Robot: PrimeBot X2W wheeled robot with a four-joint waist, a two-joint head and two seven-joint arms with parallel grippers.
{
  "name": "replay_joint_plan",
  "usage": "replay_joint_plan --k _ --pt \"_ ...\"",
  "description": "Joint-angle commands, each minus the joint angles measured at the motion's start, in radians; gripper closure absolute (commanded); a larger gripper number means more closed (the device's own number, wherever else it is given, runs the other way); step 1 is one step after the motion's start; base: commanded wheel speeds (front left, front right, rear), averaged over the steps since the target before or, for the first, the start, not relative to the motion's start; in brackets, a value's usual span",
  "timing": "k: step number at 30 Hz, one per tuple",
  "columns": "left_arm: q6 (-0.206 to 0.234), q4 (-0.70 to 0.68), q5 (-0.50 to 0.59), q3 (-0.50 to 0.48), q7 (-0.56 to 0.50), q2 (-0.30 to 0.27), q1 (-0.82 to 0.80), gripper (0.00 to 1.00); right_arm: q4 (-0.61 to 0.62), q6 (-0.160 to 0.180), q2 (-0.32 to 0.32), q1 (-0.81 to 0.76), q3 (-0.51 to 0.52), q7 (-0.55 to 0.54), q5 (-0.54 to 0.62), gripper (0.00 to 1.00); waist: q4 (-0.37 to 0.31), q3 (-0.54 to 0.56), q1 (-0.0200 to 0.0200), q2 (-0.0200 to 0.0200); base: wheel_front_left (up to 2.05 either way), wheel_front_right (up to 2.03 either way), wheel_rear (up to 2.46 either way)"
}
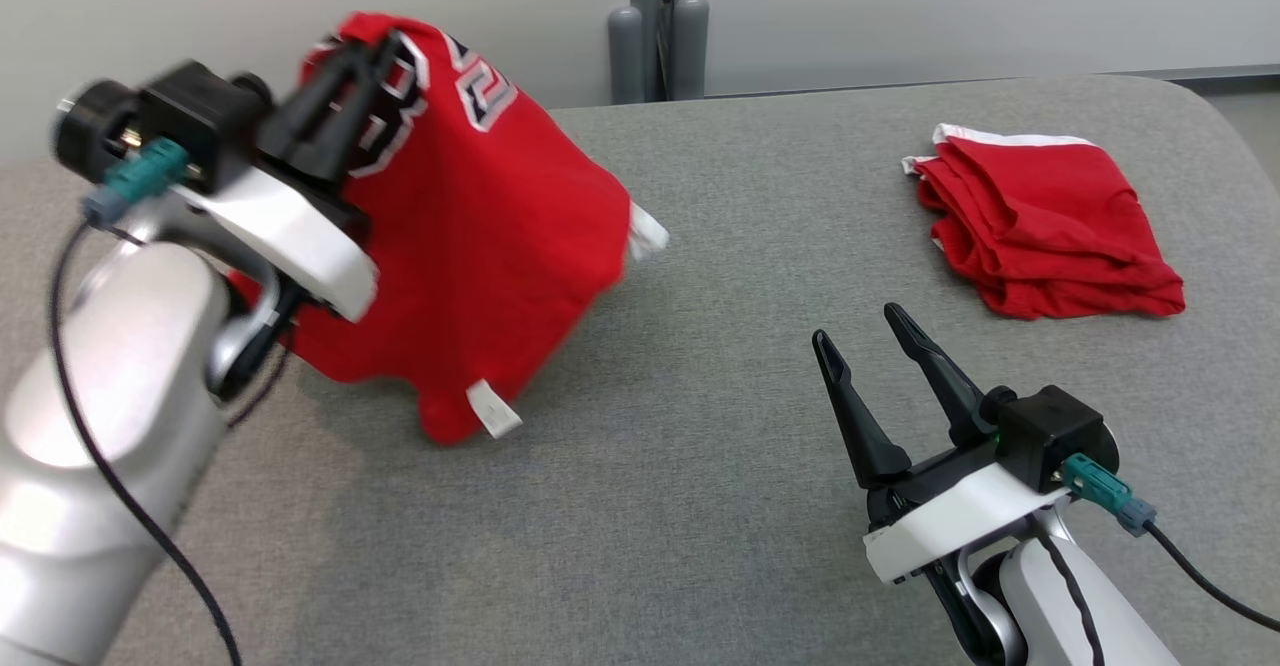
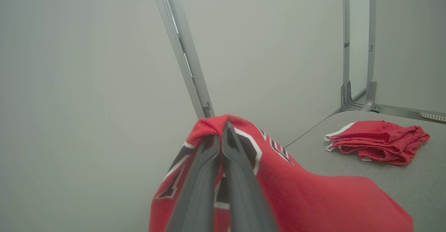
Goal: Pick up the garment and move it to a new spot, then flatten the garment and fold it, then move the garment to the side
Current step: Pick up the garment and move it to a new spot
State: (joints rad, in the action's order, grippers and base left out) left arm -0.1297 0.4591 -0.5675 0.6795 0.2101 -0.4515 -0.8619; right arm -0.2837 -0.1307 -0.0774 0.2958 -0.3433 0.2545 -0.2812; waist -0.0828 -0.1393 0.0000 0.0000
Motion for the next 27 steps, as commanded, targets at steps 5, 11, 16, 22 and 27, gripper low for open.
replay_joint_plan --k 5,11,16,22,27 --pt "0.015 -0.104 -0.01 0.05 -0.019 0.04 0.085 1.0 -0.003 0.0 0.0 -0.015 0.014 0.01 -0.004 0.0 -0.028 0.004 0.0 0.0 0.0 0.0 0.0" --pt "0.029 -0.122 -0.024 0.094 -0.022 0.082 0.174 1.0 0.001 0.0 0.003 -0.014 0.019 0.013 0.0 0.0 -0.043 0.001 0.0 0.0 0.0 0.0 0.0" --pt "0.031 -0.059 -0.048 0.125 0.001 0.132 0.256 1.0 0.006 0.0 0.006 -0.013 0.02 0.013 0.005 0.0 -0.049 -0.004 0.0 0.0 0.0 0.0 0.0" --pt "0.017 0.066 -0.061 0.159 0.032 0.202 0.31 1.0 0.006 0.0 0.007 -0.011 0.019 0.013 0.01 0.0 -0.042 -0.006 0.0 0.0 0.0 0.0 0.0" --pt "0.009 0.167 -0.077 0.166 0.049 0.256 0.334 0.82 0.001 0.0 0.009 -0.012 0.015 0.013 0.008 0.0 -0.036 0.001 0.0 0.0 0.0 0.0 0.0"
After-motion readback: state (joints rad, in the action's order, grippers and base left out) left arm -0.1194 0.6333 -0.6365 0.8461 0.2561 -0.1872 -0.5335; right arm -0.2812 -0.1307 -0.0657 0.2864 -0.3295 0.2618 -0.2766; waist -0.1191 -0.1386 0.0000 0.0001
